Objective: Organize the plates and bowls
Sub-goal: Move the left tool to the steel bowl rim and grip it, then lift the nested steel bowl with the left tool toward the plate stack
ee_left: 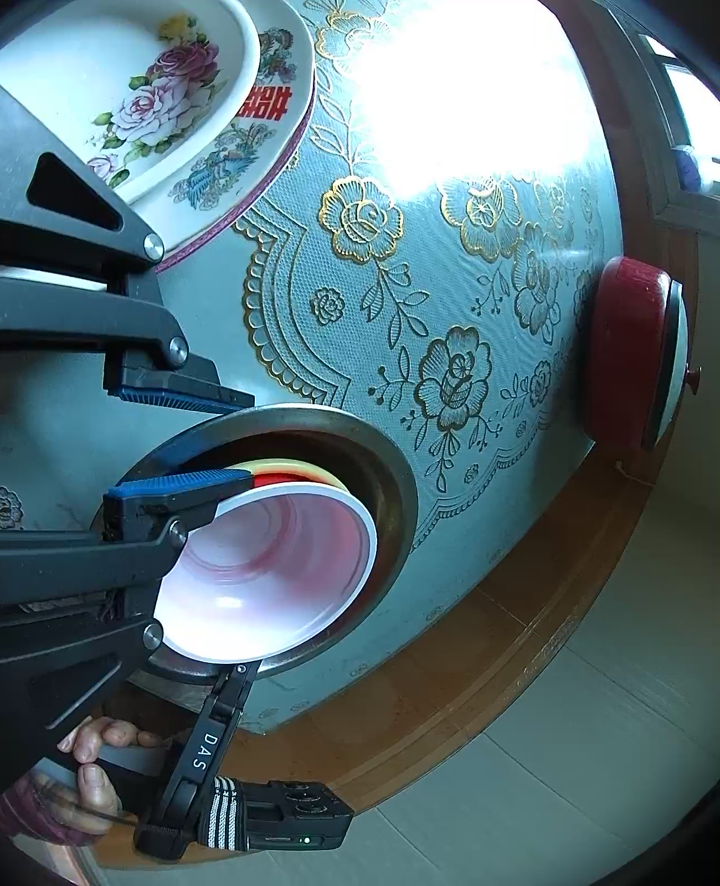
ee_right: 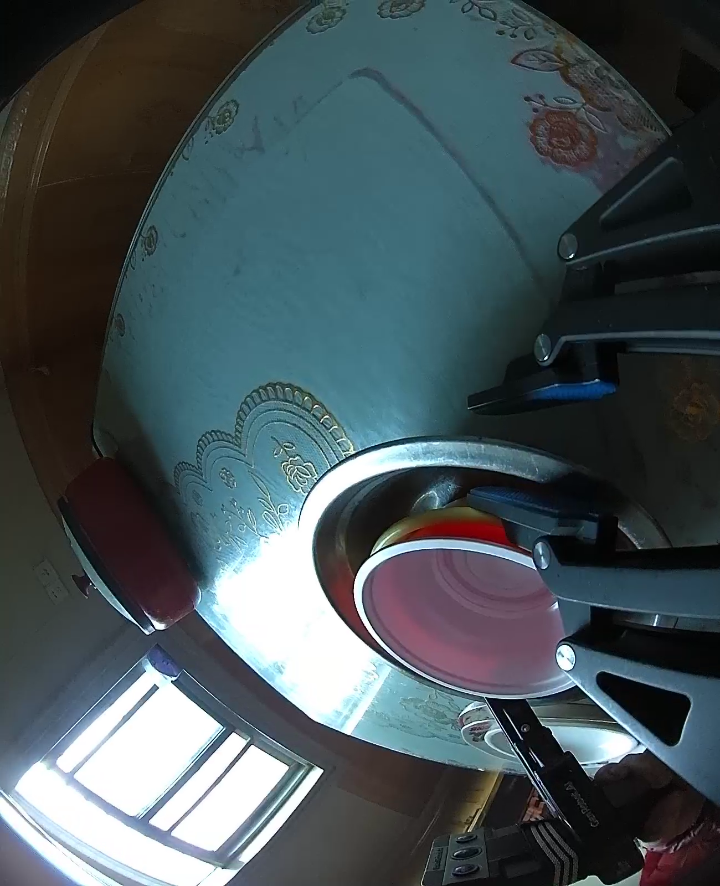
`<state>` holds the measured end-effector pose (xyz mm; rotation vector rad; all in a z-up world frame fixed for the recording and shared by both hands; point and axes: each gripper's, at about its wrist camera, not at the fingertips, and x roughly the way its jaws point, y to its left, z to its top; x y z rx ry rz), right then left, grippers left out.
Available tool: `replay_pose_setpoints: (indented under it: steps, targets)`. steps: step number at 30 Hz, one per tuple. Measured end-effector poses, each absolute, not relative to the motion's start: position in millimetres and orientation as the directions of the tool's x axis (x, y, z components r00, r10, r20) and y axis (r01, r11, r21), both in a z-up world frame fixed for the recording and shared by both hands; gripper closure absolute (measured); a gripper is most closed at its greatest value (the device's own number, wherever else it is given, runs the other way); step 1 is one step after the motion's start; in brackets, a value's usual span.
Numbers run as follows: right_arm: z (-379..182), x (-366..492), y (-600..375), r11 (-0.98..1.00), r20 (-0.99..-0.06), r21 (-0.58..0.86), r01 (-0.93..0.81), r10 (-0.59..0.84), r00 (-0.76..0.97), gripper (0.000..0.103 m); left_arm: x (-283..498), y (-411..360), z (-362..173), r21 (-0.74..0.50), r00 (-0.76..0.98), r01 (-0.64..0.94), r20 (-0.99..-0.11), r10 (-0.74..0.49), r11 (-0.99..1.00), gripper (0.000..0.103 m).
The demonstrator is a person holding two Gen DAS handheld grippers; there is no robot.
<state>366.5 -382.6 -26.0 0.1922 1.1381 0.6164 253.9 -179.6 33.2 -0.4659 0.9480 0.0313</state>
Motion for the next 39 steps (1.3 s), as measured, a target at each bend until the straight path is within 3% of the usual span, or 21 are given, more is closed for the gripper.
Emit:
replay_pose_setpoints:
  steps: [7, 19, 23, 27, 39]
  targets:
    - [-19.7, 361.6, -376.0, 0.826, -0.800, 0.413, -0.384, 0.531, 0.282, 0.084, 253.5, -179.5, 33.4, -0.362, 0.584, -0.228, -0.794, -0.170, 0.904, 0.084]
    - [-26.8, 366.2, -380.7, 0.818, -0.798, 0.453, -0.355, 0.550, 0.247, 0.080, 257.3, -178.1, 31.3, -0.356, 0.593, -0.211, -0.787, -0.170, 0.911, 0.087]
    - [-24.8, 366.2, -378.6, 0.824, -0.800, 0.432, -0.367, 0.538, 0.265, 0.091, 253.3, -184.6, 30.3, -0.363, 0.597, -0.196, -0.781, -0.183, 0.911, 0.087]
    - [-28.4, 367.6, -382.1, 0.846, -0.821, 0.392, -0.361, 0.499, 0.278, 0.096, 251.7, -195.7, 30.0, -0.365, 0.602, -0.166, -0.773, -0.199, 0.916, 0.087]
    - [-29.5, 368.6, -388.5, 0.823, -0.819, 0.403, -0.400, 0.520, 0.245, 0.095, 251.4, -213.8, 24.5, -0.360, 0.610, -0.193, -0.773, -0.176, 0.913, 0.085]
